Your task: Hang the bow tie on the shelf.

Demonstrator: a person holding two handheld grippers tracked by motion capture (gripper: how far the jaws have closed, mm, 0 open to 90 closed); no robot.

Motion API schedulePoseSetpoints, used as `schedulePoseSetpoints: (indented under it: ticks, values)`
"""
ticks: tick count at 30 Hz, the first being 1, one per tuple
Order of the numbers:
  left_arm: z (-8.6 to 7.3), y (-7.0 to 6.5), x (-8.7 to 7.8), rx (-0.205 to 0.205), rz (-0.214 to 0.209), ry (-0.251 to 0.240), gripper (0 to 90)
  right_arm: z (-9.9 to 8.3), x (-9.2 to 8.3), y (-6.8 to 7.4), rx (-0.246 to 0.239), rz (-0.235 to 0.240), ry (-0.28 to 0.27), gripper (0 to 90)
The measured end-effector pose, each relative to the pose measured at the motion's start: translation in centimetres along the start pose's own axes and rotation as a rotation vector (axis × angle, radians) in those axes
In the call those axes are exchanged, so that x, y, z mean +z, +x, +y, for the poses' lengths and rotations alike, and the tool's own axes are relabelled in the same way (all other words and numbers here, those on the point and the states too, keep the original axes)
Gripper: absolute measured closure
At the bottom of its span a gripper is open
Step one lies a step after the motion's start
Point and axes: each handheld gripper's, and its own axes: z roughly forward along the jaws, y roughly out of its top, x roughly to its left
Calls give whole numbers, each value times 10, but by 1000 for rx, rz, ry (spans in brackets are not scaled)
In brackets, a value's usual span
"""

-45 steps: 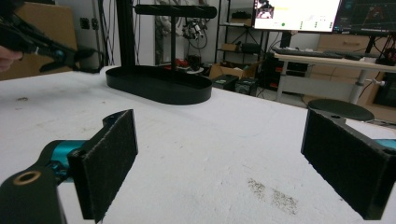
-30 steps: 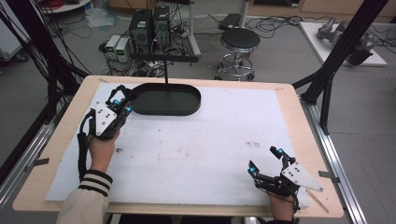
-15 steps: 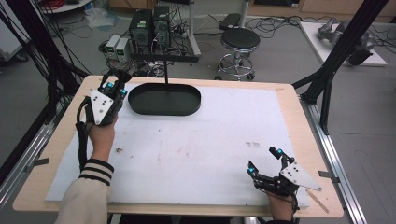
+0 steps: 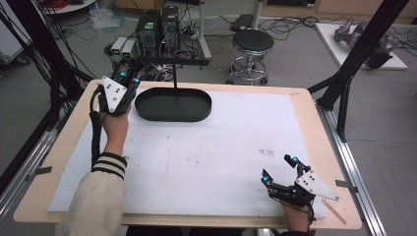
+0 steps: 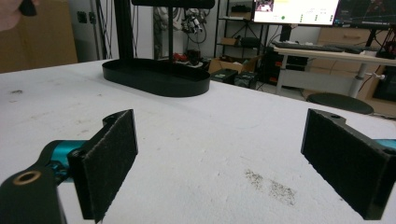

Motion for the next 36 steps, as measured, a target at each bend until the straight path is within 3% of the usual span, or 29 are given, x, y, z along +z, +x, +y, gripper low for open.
schedulePoseSetpoints:
  ticks: [10, 11, 16, 25, 29, 36]
  values:
    - [-10, 2, 35, 5, -9, 31, 773, -1, 1, -2, 3, -2, 0, 99]
    - [-13, 2, 40, -11, -9, 52, 773, 0, 0, -2, 9, 1, -2, 99]
    - [-20, -2, 53, 4, -12, 82, 773, 0, 0, -2, 10, 0, -2, 99]
    - [-31, -4, 66, -8, -36, 134, 772, 0, -1, -3, 13, -2, -5, 99]
    - [-40, -8, 70, -10, -56, 179, 771, -1, -1, -4, 14, -4, -3, 99]
    - [-46, -11, 73, -6, -74, 196, 769, -1, -1, -4, 17, -4, -2, 99]
